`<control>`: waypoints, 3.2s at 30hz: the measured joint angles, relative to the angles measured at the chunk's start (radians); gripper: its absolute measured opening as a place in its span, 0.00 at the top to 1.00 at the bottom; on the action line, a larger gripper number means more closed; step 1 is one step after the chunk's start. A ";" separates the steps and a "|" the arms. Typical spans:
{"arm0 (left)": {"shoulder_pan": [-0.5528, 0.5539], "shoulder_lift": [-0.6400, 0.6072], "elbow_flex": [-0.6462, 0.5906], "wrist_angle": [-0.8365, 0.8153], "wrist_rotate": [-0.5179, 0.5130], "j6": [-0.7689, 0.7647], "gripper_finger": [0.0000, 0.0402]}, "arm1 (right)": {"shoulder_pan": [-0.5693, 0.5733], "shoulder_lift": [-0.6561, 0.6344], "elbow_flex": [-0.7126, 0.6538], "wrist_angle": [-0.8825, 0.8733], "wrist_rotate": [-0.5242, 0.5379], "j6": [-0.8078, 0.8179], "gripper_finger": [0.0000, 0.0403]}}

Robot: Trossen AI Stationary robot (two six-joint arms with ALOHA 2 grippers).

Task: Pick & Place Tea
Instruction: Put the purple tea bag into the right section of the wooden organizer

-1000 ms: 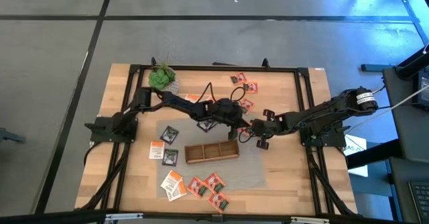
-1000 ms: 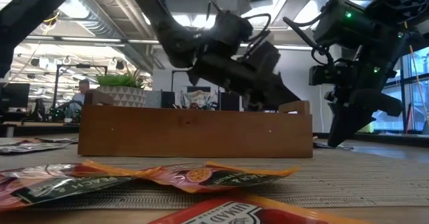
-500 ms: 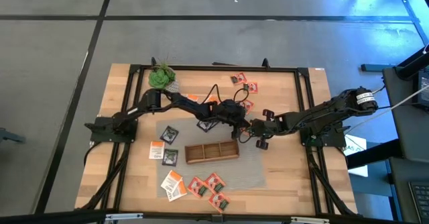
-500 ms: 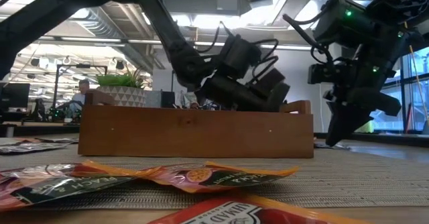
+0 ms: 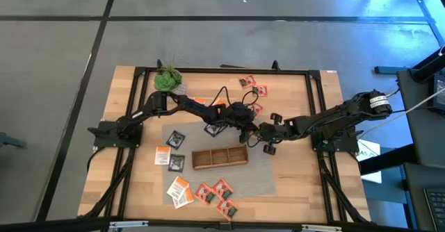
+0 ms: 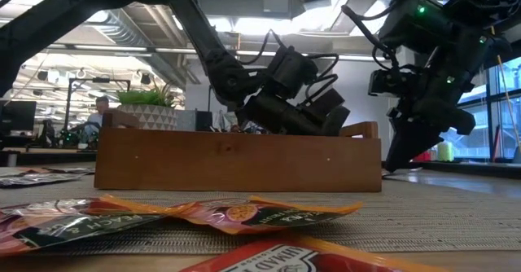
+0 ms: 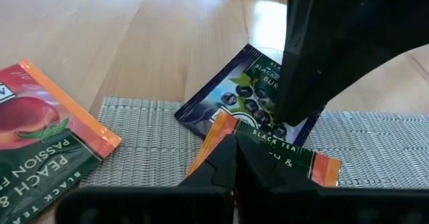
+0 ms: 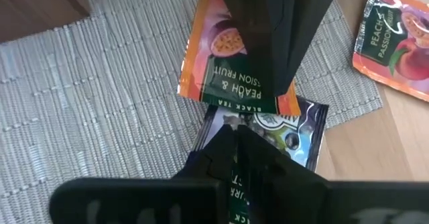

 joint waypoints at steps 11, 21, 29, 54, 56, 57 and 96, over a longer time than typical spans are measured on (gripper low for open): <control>0.000 0.000 0.000 -0.016 -0.010 0.007 0.99 | 0.000 -0.001 0.124 -0.109 -0.136 -0.092 0.94; 0.000 0.000 -0.001 -0.019 -0.011 0.008 0.99 | 0.001 -0.001 0.243 -0.307 -0.143 -0.045 0.90; 0.000 0.000 -0.002 -0.020 -0.012 0.008 0.99 | 0.001 -0.001 0.244 -0.385 -0.158 0.023 0.55; 0.000 0.002 -0.003 -0.016 0.000 0.008 0.99 | 0.152 -0.298 0.094 -0.573 0.075 0.898 0.29; 0.000 0.002 -0.004 -0.013 0.001 0.008 0.99 | 0.156 -0.355 0.023 -0.462 0.078 0.952 0.29; 0.000 0.003 -0.004 -0.011 0.001 0.008 0.99 | 0.156 -0.379 -0.014 -0.397 0.079 0.976 0.29; 0.000 0.003 -0.003 -0.008 0.002 0.008 0.99 | 0.148 -0.311 -0.365 0.261 0.159 1.179 0.29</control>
